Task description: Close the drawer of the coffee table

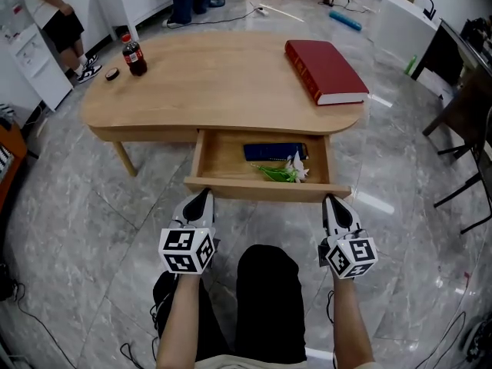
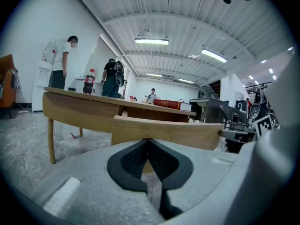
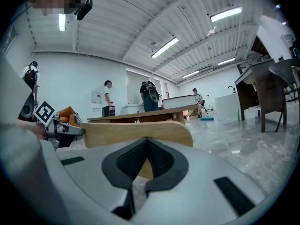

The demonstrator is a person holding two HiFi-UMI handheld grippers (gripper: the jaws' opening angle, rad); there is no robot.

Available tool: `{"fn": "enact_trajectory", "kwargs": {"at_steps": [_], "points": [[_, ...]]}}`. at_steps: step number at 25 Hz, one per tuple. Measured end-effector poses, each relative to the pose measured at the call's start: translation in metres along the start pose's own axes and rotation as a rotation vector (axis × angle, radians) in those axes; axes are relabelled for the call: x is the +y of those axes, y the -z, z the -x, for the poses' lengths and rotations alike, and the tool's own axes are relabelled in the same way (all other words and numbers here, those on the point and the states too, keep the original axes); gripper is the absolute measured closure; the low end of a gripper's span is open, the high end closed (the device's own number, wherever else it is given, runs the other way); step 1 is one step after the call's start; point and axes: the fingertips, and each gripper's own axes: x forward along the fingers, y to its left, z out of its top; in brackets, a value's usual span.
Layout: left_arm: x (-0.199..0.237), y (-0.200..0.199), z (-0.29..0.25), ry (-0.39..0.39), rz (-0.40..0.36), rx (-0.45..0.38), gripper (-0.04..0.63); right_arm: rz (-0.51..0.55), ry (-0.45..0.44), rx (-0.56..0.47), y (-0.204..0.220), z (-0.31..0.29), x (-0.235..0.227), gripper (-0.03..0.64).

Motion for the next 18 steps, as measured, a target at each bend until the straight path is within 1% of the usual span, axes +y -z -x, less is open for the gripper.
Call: {"fn": "enact_trajectory", "kwargs": {"at_steps": [4, 6, 9, 12, 15, 18], "points": [[0.005, -0.007, -0.007, -0.014, -0.029, 0.027, 0.586, 0.028, -0.02, 0.018, -0.003, -0.007, 0.002, 0.601], [0.007, -0.008, -0.012, -0.011, -0.027, 0.034, 0.586, 0.021, -0.019, 0.014, -0.004, -0.011, 0.0, 0.601], [0.008, -0.011, -0.018, -0.014, -0.025, 0.044, 0.586, 0.012, -0.011, 0.013, -0.005, -0.017, -0.002, 0.601], [0.008, -0.01, -0.021, -0.012, -0.043, 0.056, 0.586, 0.034, -0.001, 0.035, -0.005, -0.021, -0.005, 0.601], [0.009, -0.012, -0.027, -0.004, -0.073, 0.07, 0.586, 0.059, 0.028, 0.055, -0.005, -0.027, -0.008, 0.601], [0.01, -0.013, -0.03, 0.013, -0.077, 0.077, 0.586, 0.056, 0.037, 0.062, -0.005, -0.032, -0.009, 0.601]]}}
